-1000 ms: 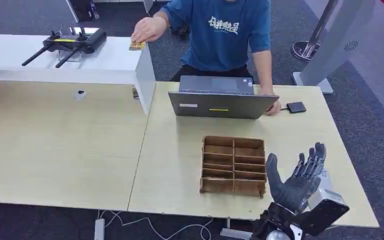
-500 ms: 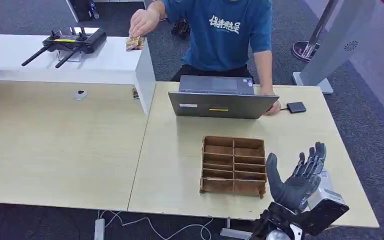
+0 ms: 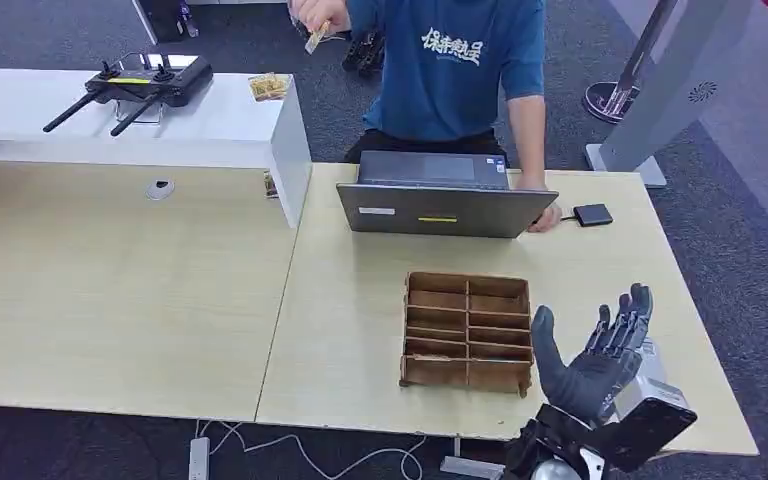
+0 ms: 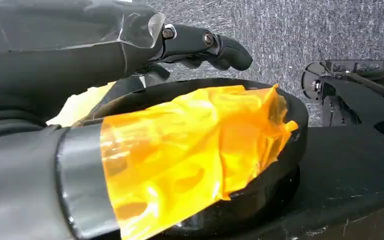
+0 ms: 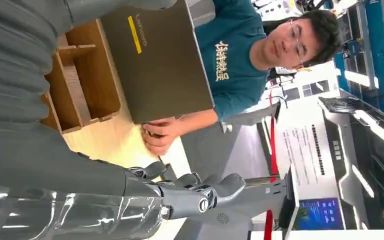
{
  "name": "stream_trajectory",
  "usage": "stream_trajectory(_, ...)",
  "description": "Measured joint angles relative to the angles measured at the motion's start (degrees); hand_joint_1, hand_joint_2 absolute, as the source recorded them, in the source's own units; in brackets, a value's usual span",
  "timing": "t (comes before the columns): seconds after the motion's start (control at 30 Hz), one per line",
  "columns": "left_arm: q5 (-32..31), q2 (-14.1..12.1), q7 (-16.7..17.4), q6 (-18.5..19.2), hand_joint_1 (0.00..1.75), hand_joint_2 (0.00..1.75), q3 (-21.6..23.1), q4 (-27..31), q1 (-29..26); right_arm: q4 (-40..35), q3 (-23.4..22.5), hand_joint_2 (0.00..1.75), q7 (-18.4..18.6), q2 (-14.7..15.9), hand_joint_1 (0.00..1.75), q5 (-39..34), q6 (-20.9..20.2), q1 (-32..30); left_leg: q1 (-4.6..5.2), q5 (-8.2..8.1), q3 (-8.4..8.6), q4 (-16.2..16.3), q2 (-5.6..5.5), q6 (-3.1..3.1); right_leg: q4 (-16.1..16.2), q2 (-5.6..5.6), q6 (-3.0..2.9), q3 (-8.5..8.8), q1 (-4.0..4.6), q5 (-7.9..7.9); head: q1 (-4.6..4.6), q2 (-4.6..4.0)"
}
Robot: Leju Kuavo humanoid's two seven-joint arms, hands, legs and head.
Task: Pass the card to the sensor for recognition and then transmit it.
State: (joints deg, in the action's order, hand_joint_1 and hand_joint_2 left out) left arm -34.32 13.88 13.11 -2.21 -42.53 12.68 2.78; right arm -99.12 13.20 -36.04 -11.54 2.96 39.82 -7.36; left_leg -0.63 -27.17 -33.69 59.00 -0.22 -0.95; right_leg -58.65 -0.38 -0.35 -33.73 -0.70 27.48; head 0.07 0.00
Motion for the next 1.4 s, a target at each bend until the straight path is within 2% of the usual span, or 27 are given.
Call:
stream_trajectory(0.13, -0.4, 0.0, 0.0, 0.1, 0.00, 0.00, 0.0, 0.0, 0.0, 0.0, -1.6, 1.75, -2.5, -1.5, 0.00, 16.7, 0.1, -0.6, -0.01, 0.00, 0.00, 0.0, 0.00, 0.00, 0.0, 0.00, -0.01, -0.02, 0.00, 0.01, 0.00, 0.02)
stream_trajectory(0.23, -0.4, 0.5, -0.1, -2.0, 0.00, 0.00, 0.0, 0.0, -0.1, -0.6, -6.1, 1.75, -2.5, -2.7, 0.00, 36.6, 0.1, -1.5, 0.00, -0.01, -0.03, 0.0, -0.03, 0.01, 0.0, -0.04, -0.01, 0.00, -0.01, 0.02, -0.04, 0.00)
stream_trajectory(0.3, -0.3, 1.3, -0.1, -3.4, 0.00, 0.00, 0.0, 0.0, -0.2, -2.0, -10.0, 1.75, -0.2, -3.3, 0.00, 48.2, 0.2, -2.2, 0.01, -0.02, -0.05, 0.0, -0.03, 0.02, 0.0, -0.05, 0.00, 0.00, -0.01, 0.02, -0.04, 0.00)
stream_trajectory(0.4, -0.3, 1.7, 0.0, -3.7, 0.00, 0.00, 0.0, 0.0, -0.1, -3.7, -14.2, 1.75, 3.7, -3.8, 0.00, 58.0, 0.3, -2.8, 0.03, -0.03, -0.06, 0.0, -0.04, 0.04, 0.0, -0.05, 0.00, 0.01, -0.02, 0.01, -0.02, 0.00)
stream_trajectory(0.53, -0.3, 1.9, 0.1, -3.6, 0.00, 0.00, 0.0, 0.0, 0.0, -7.4, -17.2, 1.75, 11.9, -4.2, 0.00, 73.1, 0.3, -2.8, 0.03, -0.04, -0.05, 0.0, -0.05, 0.05, 0.0, -0.05, 0.01, 0.01, -0.02, 0.01, -0.04, 0.00)
stream_trajectory(0.67, -0.3, 1.9, 0.1, -3.6, 0.00, 0.00, 0.0, 0.0, 0.0, -9.2, -19.0, 1.75, 14.0, -4.3, 0.00, 75.2, 0.3, -2.8, 0.03, -0.04, -0.05, 0.0, -0.06, 0.05, 0.0, -0.06, 0.00, 0.01, -0.02, 0.01, -0.04, 0.00)
stream_trajectory(1.4, -0.3, 2.0, 0.1, -3.6, 0.00, 0.00, -0.2, 0.0, 0.0, -10.5, -21.2, 1.75, 14.4, -4.5, 0.00, 75.2, 0.3, -2.9, 0.03, -0.04, -0.05, 0.0, -0.07, 0.06, 0.0, -0.06, 0.01, 0.01, -0.02, 0.02, -0.07, 0.00)
